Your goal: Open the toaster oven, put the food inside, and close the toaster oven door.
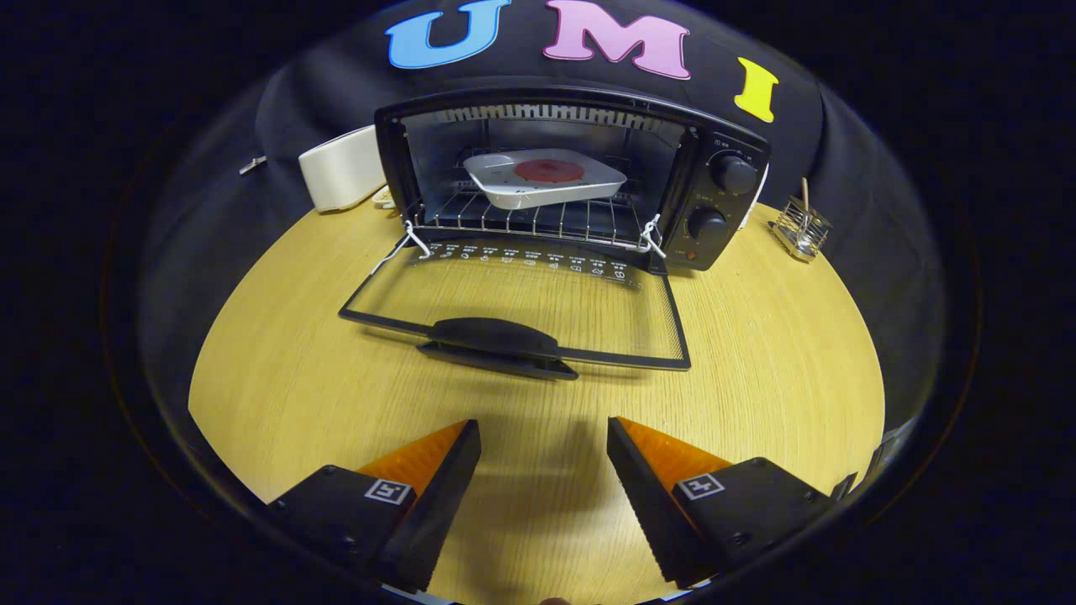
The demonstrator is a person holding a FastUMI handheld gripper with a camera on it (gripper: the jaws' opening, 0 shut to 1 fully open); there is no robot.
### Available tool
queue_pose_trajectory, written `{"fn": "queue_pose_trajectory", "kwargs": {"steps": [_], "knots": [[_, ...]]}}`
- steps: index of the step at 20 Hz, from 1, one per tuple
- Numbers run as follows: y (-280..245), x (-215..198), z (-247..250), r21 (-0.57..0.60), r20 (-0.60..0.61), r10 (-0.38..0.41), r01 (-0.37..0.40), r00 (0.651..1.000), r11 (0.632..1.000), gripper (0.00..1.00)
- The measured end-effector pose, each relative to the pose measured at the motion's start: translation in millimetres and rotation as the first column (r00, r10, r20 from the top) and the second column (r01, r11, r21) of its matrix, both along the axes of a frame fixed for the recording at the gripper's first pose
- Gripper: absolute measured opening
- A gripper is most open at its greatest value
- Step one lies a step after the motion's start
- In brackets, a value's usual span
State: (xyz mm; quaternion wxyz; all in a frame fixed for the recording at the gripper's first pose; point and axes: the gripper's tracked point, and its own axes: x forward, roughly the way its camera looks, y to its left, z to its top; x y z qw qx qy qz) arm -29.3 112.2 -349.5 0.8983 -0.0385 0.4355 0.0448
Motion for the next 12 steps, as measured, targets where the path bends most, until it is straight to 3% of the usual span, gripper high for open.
{"fn": "queue_pose_trajectory", "kwargs": {"steps": [4,8,12], "knots": [[8.0,13.4,-19.0,-0.015,-0.049,-0.015,0.015,0.999,1.000,0.98],[8.9,32.3,-16.6,-0.001,-0.023,-0.047,0.047,0.999,0.999,0.99],[7.7,40.5,-13.5,-0.028,-0.019,-0.022,0.022,1.000,0.999,1.00]]}}
